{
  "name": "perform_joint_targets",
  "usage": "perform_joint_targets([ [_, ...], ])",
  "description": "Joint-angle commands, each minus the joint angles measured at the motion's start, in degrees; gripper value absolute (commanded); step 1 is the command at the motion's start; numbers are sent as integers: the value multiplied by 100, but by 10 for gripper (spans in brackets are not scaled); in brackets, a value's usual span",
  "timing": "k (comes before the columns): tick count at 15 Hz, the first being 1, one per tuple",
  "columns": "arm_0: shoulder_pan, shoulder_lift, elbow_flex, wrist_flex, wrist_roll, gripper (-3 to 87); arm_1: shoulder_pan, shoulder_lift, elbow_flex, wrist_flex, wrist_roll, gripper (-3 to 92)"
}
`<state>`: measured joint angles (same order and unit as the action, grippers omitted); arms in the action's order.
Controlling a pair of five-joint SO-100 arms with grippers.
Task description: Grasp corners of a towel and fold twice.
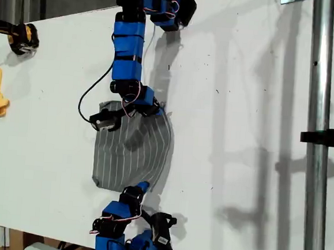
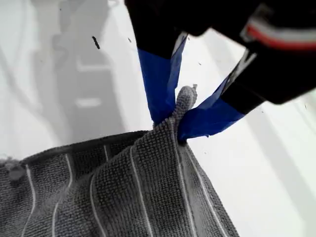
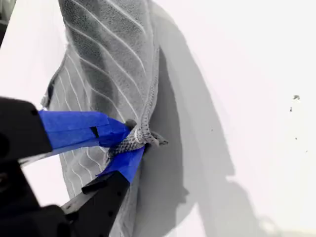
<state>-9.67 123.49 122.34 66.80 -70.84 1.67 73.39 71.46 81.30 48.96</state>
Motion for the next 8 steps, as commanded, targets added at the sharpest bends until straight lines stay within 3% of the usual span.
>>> perform_joint_targets([
  [1,589,158,105,-343,-422,-23,-290,492,-18,62,114,-2],
  [4,536,325,149,-316,-413,-23,-44,545,-35,9,79,-2],
  [8,-940,624,-264,-105,896,-23,958,729,-264,-193,-211,-2],
])
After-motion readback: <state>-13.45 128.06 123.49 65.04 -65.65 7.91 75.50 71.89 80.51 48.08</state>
